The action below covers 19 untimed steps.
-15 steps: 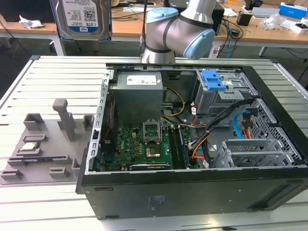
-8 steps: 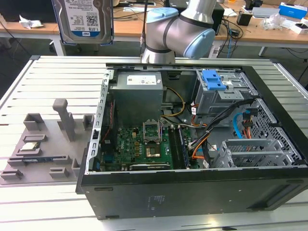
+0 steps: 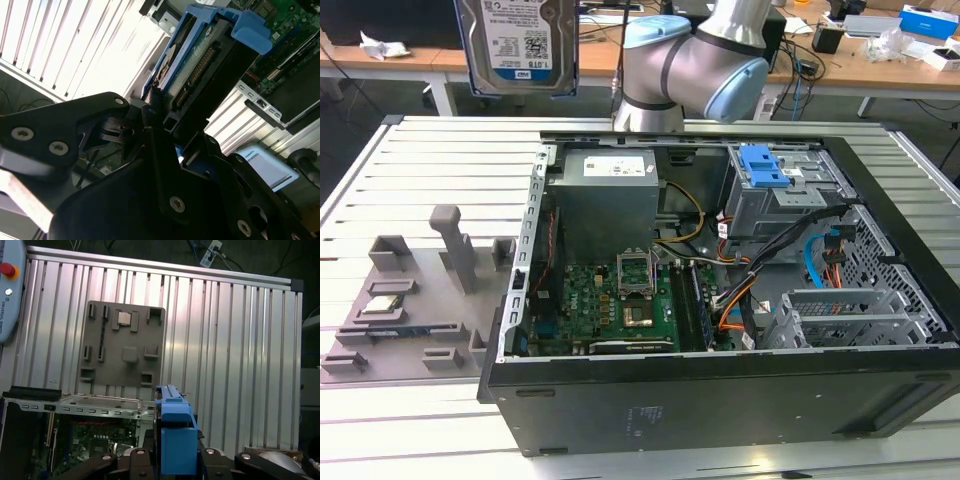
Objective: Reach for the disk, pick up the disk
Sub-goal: 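Pick up the disk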
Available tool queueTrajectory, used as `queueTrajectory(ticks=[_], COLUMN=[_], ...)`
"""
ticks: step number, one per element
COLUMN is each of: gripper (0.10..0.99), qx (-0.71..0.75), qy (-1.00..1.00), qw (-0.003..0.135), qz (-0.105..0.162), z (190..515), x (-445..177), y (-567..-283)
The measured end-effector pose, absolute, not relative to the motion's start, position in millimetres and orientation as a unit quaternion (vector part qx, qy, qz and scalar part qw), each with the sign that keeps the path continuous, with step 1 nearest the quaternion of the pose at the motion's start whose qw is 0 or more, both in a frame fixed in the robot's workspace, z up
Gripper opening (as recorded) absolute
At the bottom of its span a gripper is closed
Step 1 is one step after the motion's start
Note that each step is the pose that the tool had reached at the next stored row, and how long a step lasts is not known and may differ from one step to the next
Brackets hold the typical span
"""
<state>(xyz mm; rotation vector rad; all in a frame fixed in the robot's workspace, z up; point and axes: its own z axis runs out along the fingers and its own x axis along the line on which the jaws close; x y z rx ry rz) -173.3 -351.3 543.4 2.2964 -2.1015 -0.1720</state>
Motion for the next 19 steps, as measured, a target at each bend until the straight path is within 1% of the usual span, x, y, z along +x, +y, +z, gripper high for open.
queueTrajectory(ticks=[19], gripper=[0.365], qx=[0.737], qy=[-0.674], qw=[0.014], qz=[-0.054], z=[542], x=[-130], y=[-351])
